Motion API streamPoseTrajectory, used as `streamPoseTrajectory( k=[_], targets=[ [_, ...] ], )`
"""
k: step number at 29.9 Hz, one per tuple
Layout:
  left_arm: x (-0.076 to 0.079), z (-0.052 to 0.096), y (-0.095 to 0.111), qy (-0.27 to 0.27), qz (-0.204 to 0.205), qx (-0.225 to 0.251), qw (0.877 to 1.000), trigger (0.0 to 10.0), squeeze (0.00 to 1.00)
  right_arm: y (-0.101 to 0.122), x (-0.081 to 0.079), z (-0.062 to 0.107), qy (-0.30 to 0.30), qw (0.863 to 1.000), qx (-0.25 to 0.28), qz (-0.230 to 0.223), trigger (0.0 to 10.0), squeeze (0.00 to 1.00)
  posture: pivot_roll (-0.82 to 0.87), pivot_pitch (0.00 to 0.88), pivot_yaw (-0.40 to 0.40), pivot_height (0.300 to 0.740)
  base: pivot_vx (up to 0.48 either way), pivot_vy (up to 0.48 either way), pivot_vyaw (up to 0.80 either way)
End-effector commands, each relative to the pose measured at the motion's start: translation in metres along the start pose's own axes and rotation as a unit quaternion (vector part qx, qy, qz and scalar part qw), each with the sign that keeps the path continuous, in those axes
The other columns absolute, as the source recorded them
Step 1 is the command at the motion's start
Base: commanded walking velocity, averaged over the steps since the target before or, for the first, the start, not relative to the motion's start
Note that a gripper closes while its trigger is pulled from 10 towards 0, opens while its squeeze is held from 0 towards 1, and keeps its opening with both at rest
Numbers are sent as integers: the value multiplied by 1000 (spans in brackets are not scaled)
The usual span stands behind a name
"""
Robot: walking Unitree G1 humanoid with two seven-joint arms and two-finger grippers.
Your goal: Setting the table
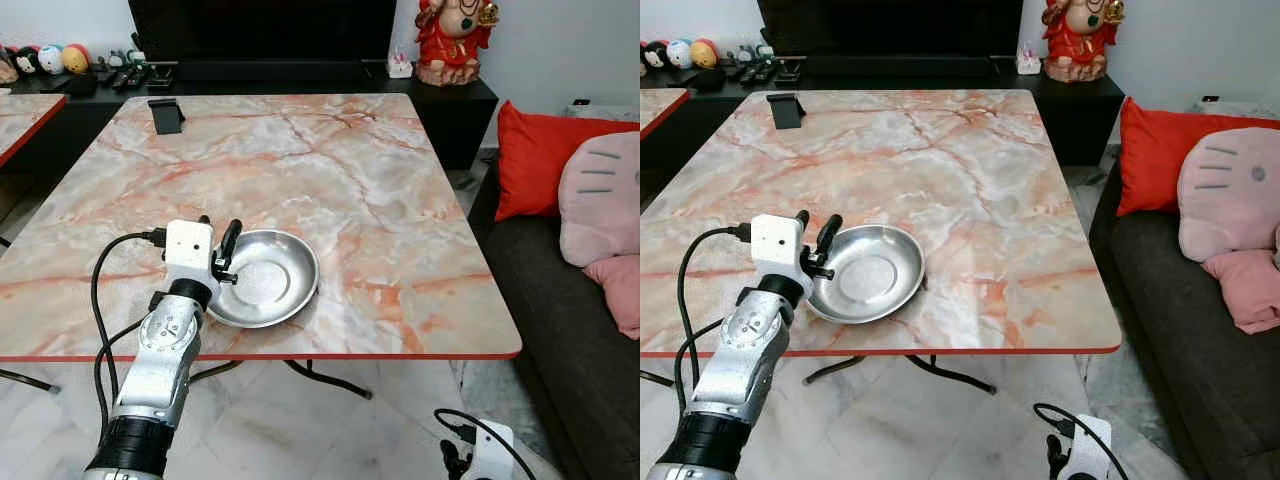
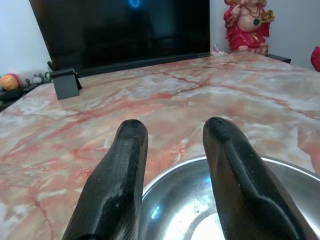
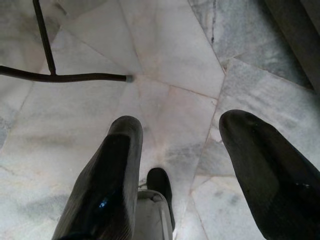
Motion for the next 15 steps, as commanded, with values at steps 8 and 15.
streamPoseTrajectory(
  k=[8,15],
  targets=[
    [3,2,-4,12,13,10,1000,10000,0,-7,2,3,-3,1000,1,-6,10000,0,-24,0,39,724,0,0,0],
    [-1,-3,0,21,14,18,1000,10000,0,0,-3,2,-6,1000,20,-23,10000,0,-24,0,40,724,0,0,0]
  ],
)
Point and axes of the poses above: a point about 5 cm out from each wrist's last joint towards the gripper, its own z axis pointing back from the gripper into the wrist, its own y axis along the axis of the wrist's last joint, x = y × z, the point moved 1 cm from there along -z, pointing out of the wrist towards the gripper, and after that the axes turned 2 degrees about -z, right-handed, at the moved point
